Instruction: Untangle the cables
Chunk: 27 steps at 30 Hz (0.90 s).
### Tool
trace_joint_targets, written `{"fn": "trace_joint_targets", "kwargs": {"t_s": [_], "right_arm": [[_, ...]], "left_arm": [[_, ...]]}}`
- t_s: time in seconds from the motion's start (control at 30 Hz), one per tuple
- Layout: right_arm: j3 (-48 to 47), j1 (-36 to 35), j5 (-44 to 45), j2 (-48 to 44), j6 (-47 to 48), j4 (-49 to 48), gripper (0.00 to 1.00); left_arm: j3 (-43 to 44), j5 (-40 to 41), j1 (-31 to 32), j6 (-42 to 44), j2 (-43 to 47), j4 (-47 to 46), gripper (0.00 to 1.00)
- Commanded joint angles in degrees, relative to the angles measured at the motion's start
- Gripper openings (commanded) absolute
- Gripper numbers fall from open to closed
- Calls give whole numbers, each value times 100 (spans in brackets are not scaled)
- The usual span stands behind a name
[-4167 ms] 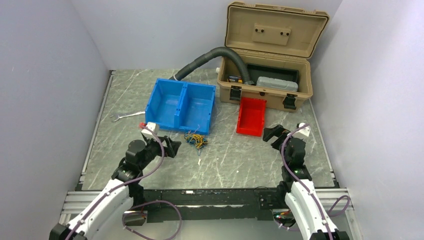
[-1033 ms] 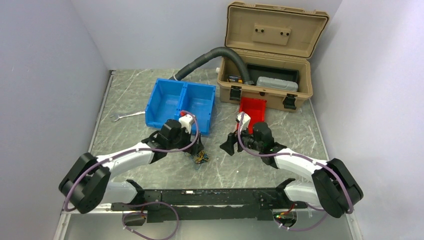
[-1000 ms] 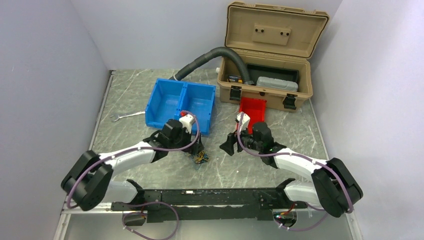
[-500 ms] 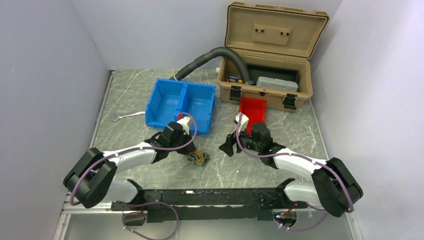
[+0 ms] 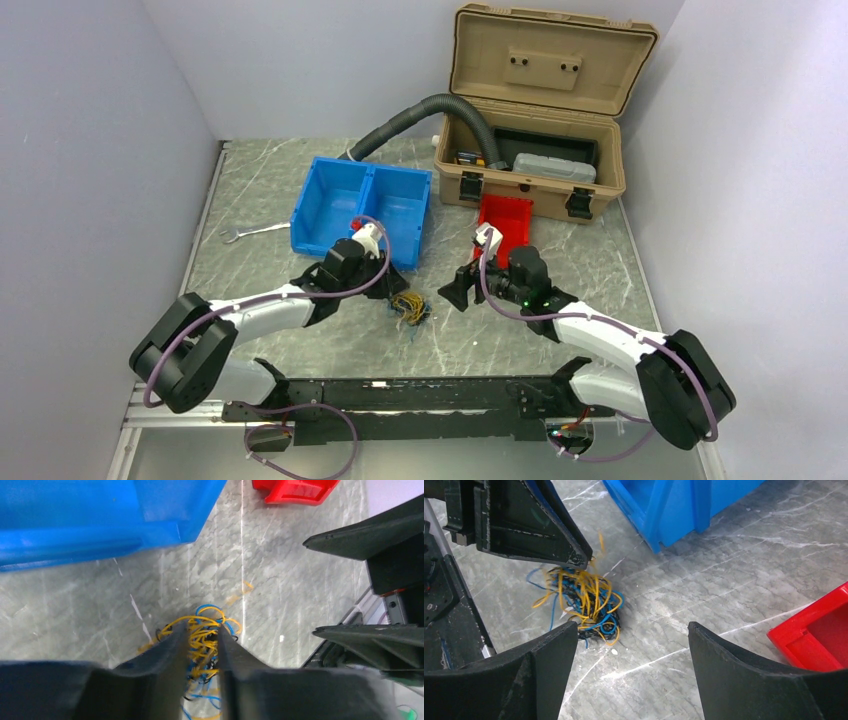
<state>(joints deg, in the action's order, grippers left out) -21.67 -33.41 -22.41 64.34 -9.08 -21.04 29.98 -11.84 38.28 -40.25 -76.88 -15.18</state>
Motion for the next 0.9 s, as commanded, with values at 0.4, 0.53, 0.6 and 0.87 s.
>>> {"fn": "trace_joint_targets", "kwargs": {"t_s": [0.4,0.53,0.6,0.87], "right_arm": [[-24,-22,58,-52,55,-149,85],[-48,-26,47,9,53,-139,85],[-61,-26,28,36,56,-137,85],[-104,-33,-23,113,64,-87,85]], "left_arm": [[777,1036,32,1788,817,2757,75],[1082,514,43,2229,247,2864,72],[1231,395,101,2356,-77,2867,68],[1402,144,502,2100,-679,2439,56]]}}
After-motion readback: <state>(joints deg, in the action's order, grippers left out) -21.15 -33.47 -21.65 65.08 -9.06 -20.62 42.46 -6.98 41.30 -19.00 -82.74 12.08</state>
